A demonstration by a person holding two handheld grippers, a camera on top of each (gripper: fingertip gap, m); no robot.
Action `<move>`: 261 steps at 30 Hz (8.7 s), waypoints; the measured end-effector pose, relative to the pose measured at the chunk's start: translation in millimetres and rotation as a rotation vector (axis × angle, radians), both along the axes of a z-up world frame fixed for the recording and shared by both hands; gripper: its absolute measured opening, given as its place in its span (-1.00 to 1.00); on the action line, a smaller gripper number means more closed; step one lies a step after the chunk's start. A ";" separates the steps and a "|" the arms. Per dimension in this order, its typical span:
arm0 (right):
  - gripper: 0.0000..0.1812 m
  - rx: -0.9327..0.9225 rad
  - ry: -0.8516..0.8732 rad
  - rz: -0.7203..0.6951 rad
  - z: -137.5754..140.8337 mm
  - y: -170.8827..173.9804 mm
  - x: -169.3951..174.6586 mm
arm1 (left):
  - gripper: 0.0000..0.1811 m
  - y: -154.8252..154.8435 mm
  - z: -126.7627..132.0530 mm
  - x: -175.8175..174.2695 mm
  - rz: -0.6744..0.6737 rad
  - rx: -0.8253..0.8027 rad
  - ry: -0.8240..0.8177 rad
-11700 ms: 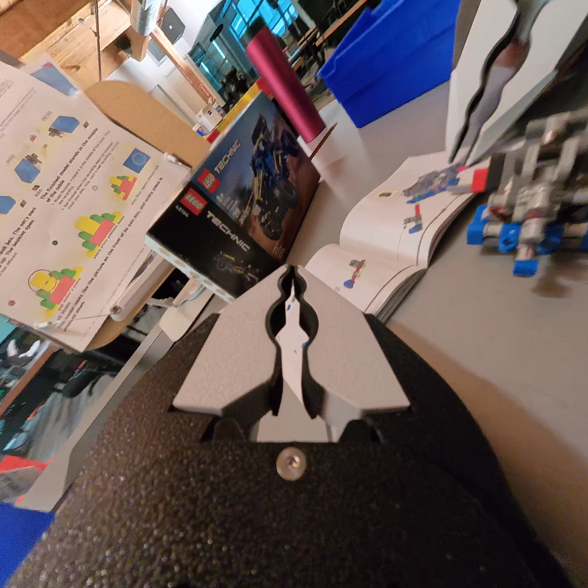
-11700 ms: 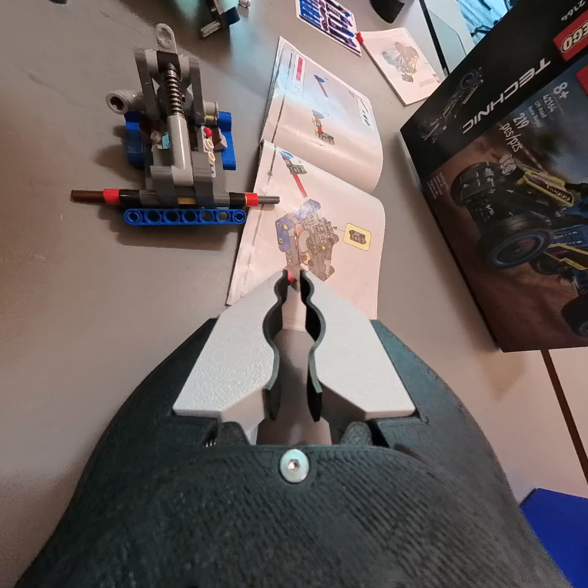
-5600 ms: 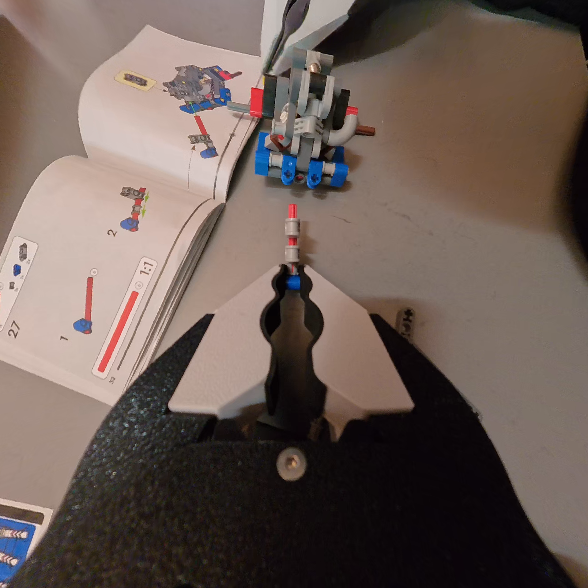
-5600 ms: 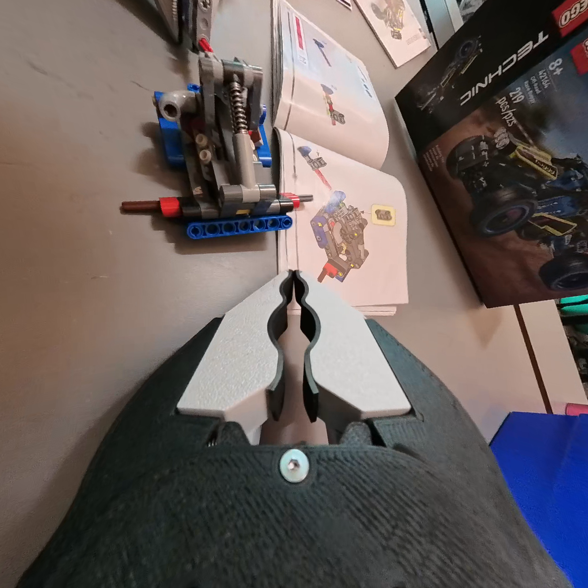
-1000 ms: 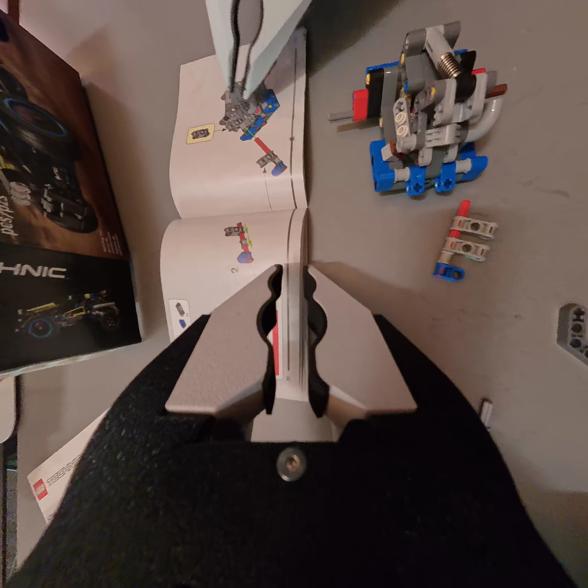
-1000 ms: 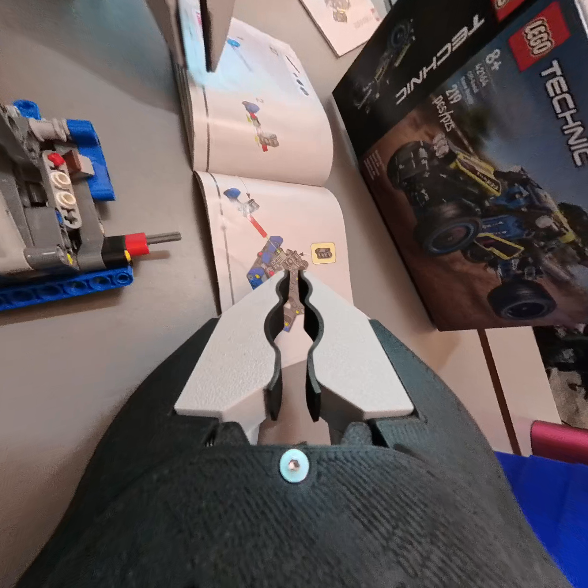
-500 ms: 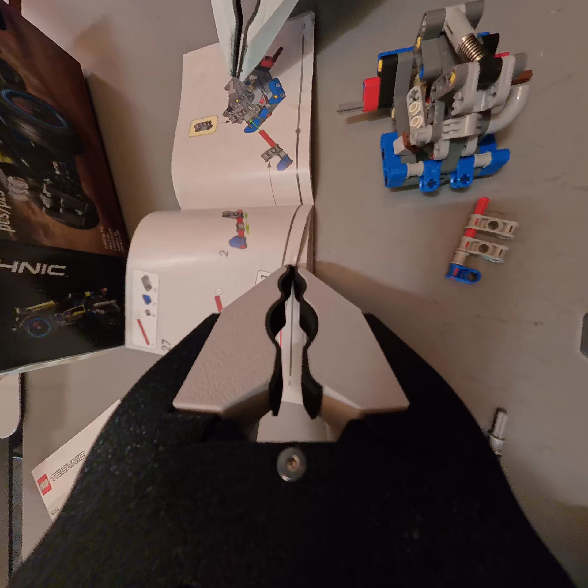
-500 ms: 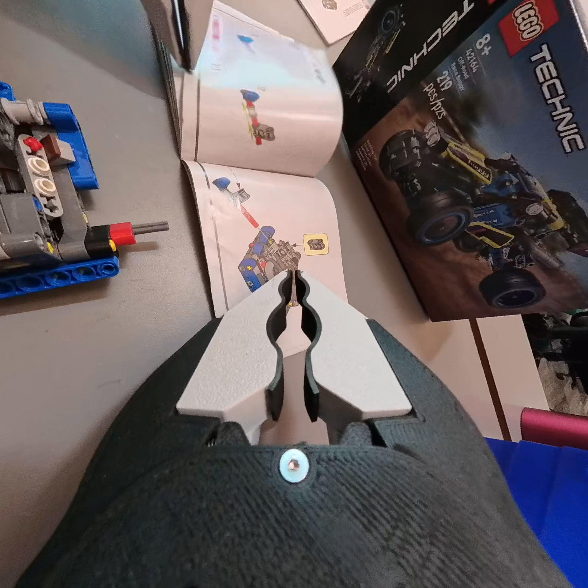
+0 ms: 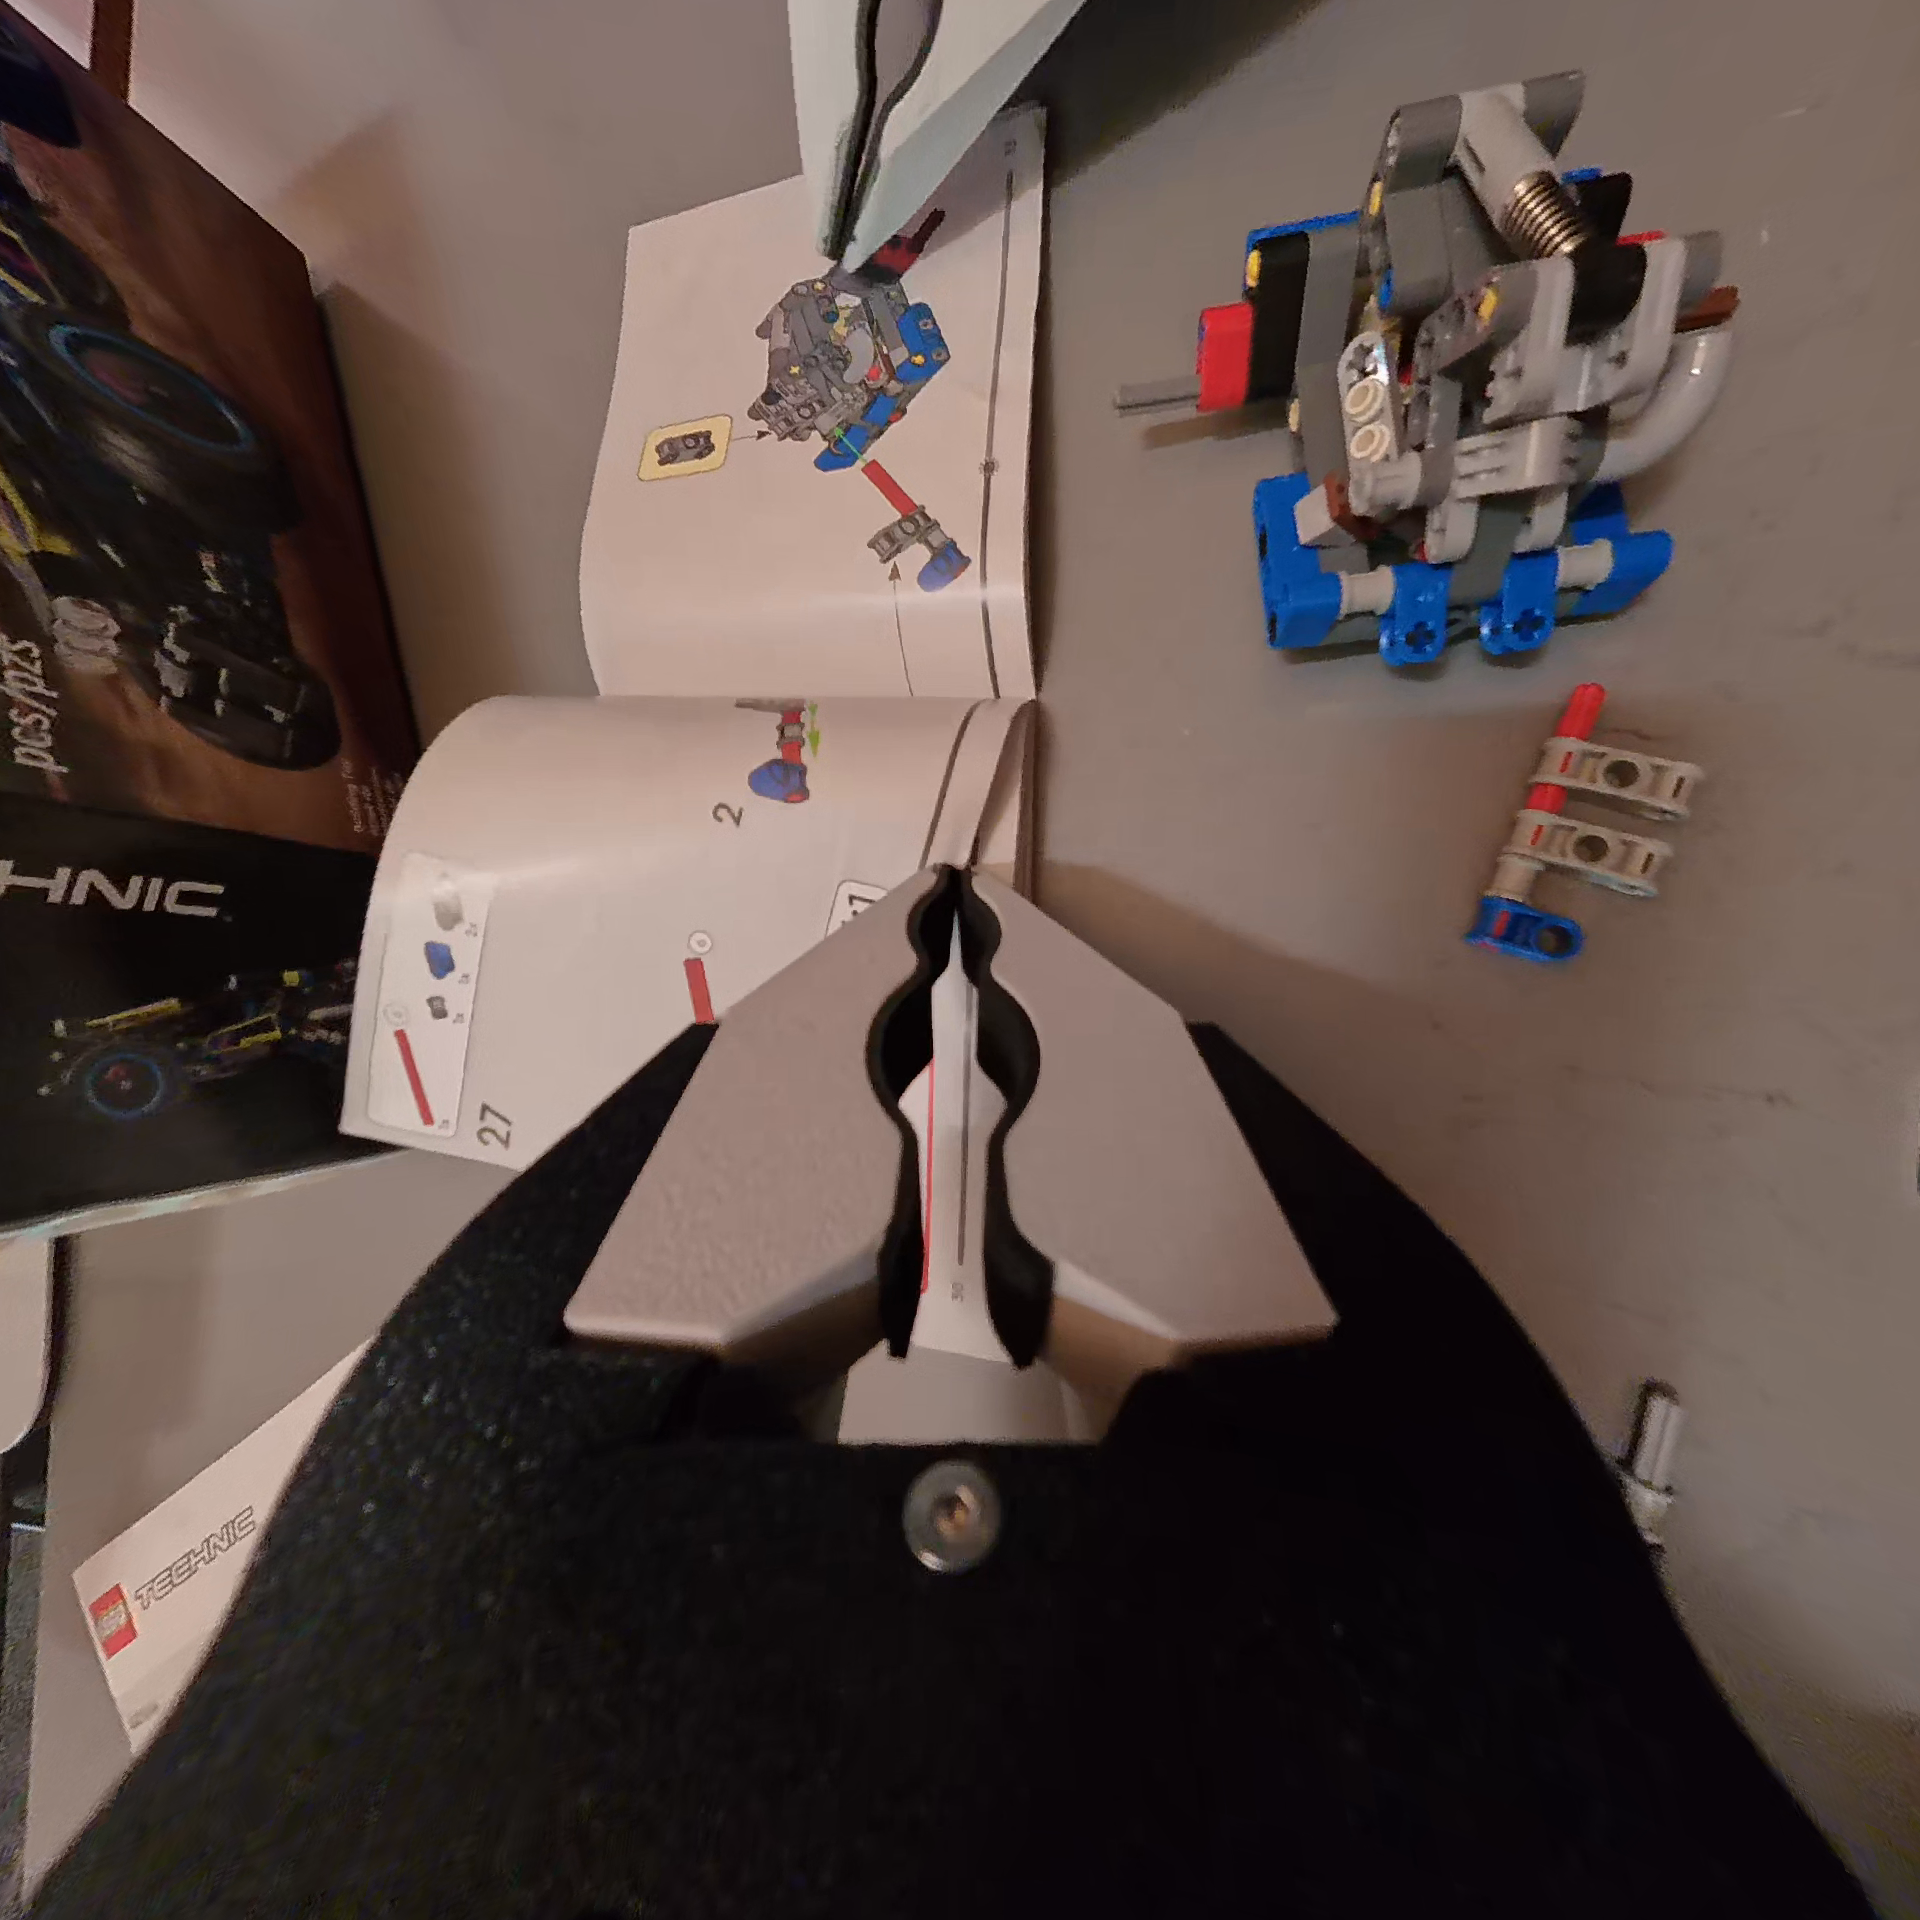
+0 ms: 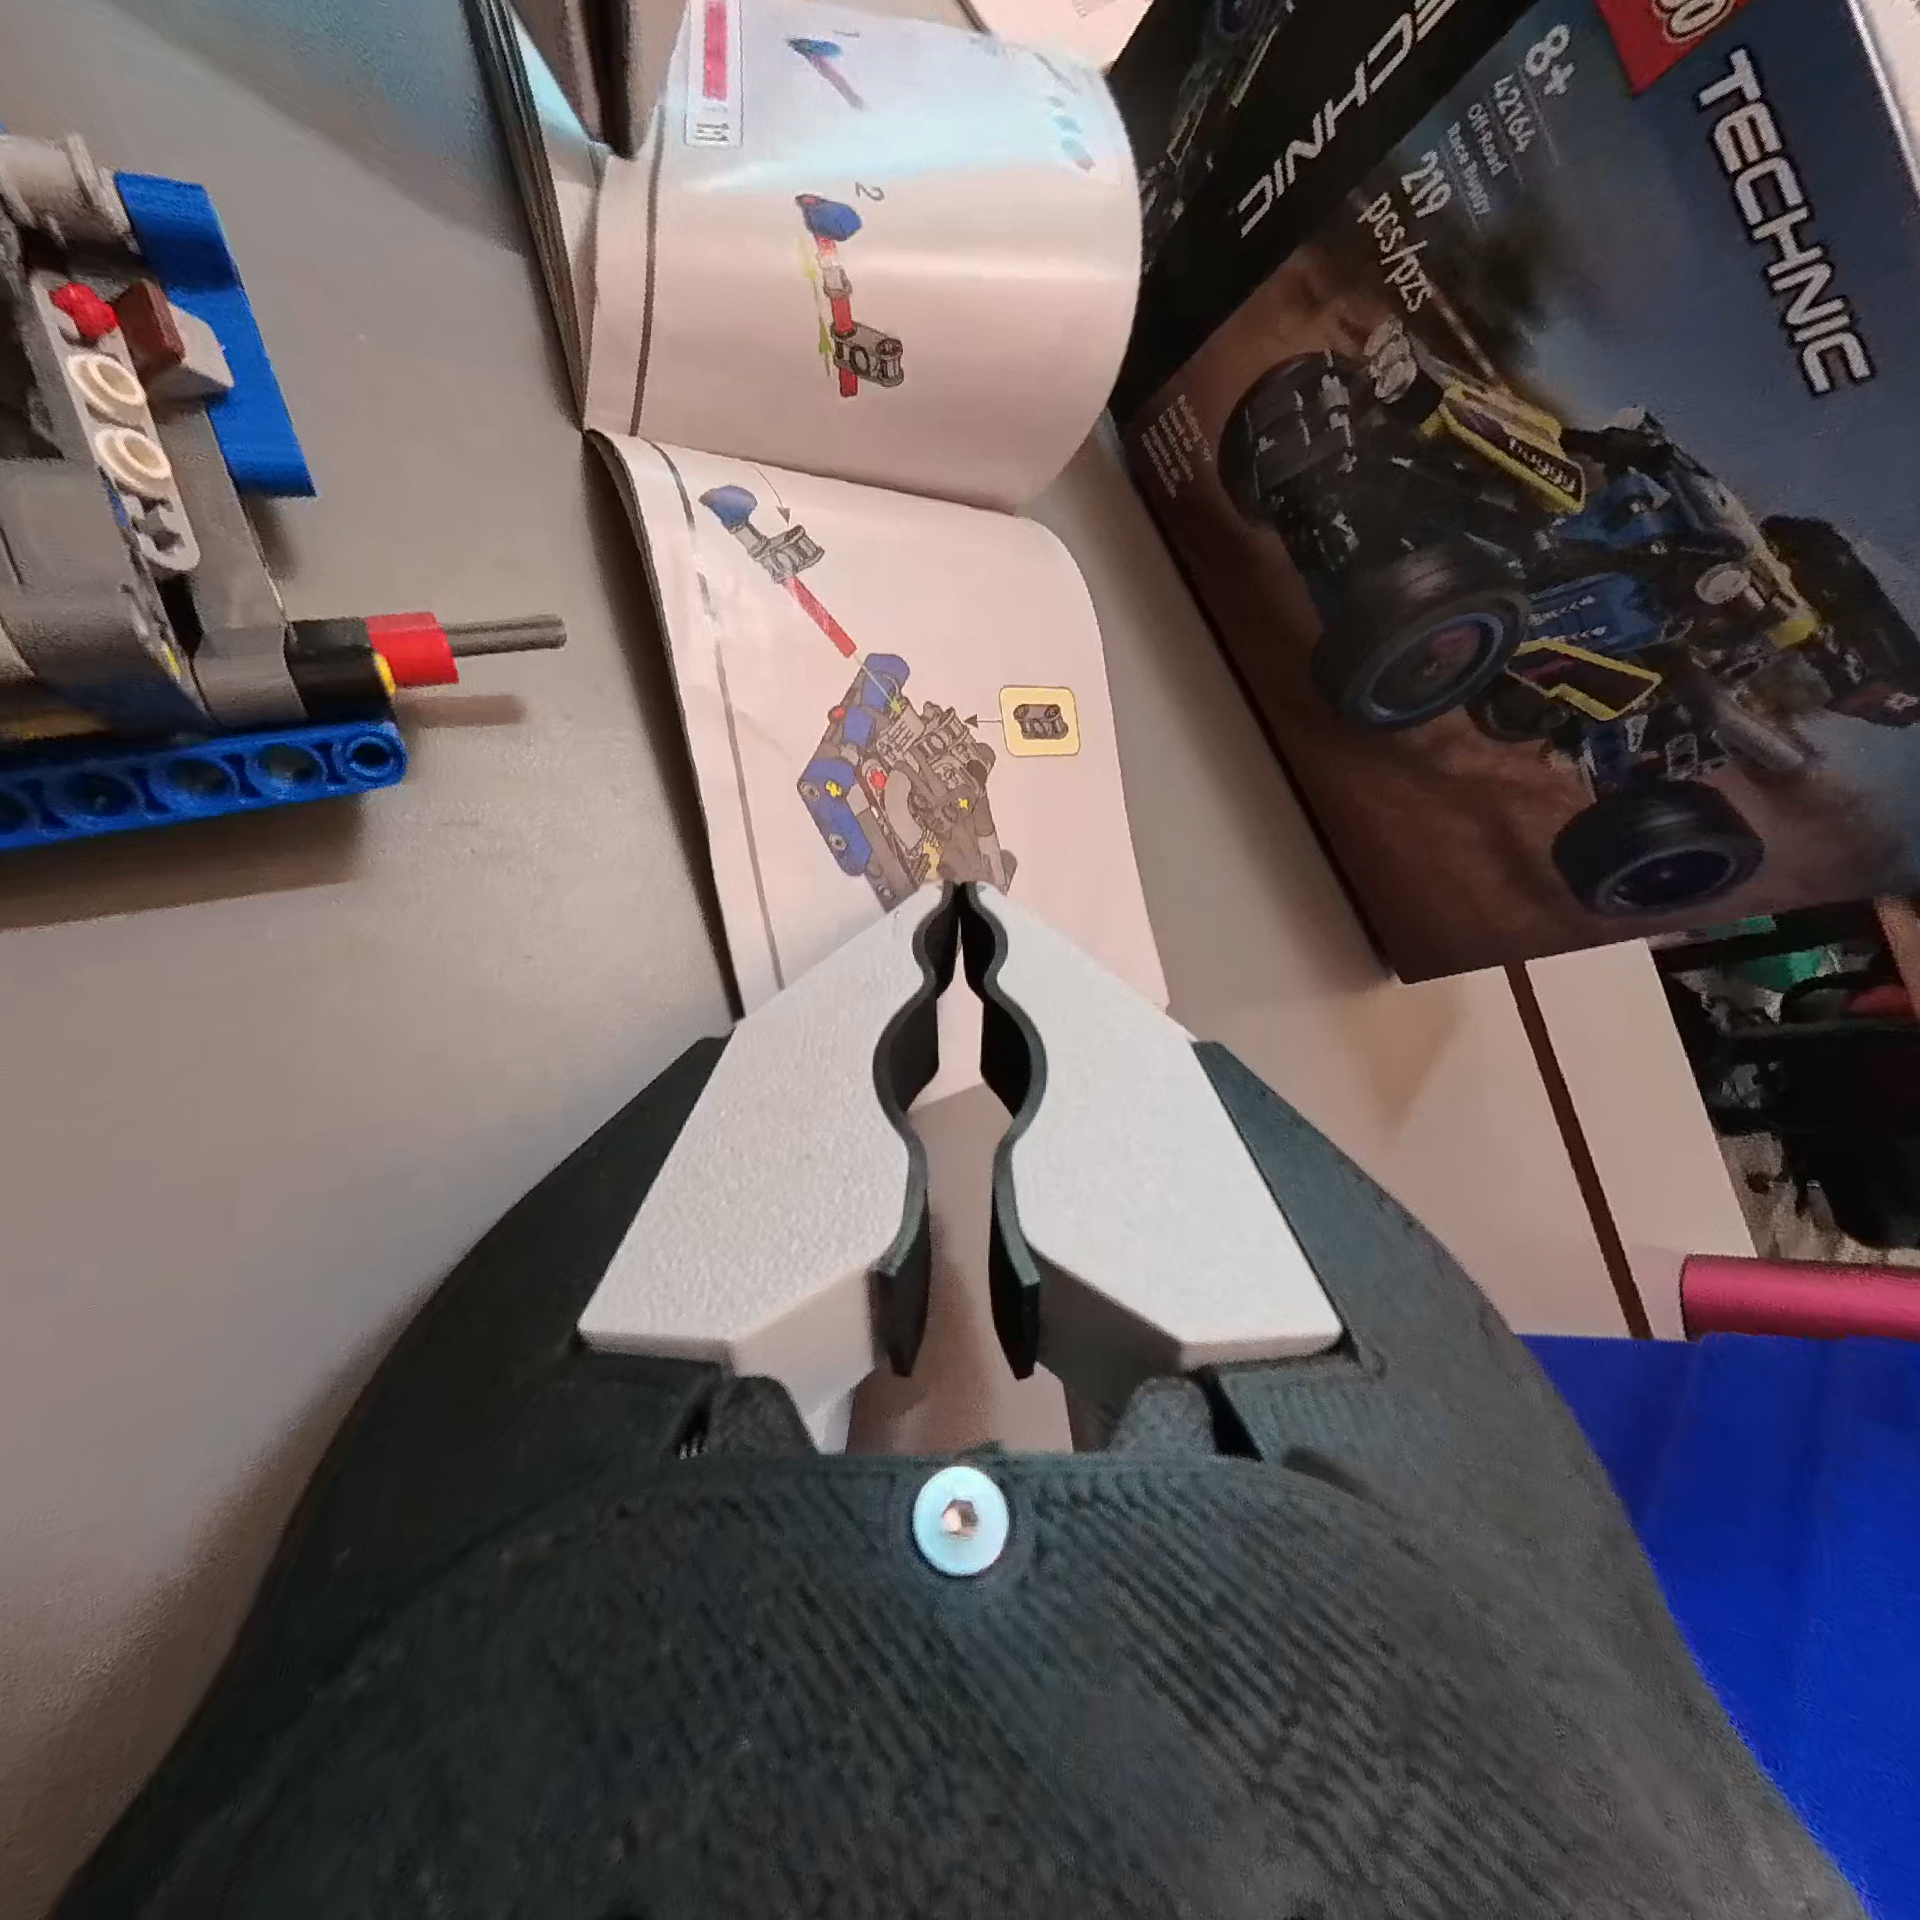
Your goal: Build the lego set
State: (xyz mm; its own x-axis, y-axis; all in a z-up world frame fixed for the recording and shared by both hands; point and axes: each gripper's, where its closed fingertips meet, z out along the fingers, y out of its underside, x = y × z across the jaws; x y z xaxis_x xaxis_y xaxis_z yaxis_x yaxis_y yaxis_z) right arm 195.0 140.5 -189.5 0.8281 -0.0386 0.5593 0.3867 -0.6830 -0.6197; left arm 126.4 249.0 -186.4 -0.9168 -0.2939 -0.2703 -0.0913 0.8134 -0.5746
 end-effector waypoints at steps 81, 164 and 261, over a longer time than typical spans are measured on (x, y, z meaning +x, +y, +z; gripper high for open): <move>-1.00 0.170 0.033 0.165 58.3 -6.6 -126.2 | -0.83 -29.9 -12.3 -102.6 -0.175 -0.084 0.061; -0.94 0.057 0.205 0.242 53.4 47.4 -179.0 | -0.95 -63.8 45.4 -109.5 -0.262 -0.378 -0.087; -0.94 0.066 0.762 -0.109 -3.9 -38.8 -142.7 | -0.95 -24.7 -14.8 -94.7 -0.006 -0.279 0.284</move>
State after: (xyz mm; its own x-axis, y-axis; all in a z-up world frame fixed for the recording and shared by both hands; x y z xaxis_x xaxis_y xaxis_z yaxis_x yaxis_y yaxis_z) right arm 52.3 101.7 -193.3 0.9732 -0.1554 -0.1697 -0.2301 -0.6454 -0.7284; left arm 31.7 224.3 -201.2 -0.9455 -0.3148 0.0838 -0.2743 0.6304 -0.7262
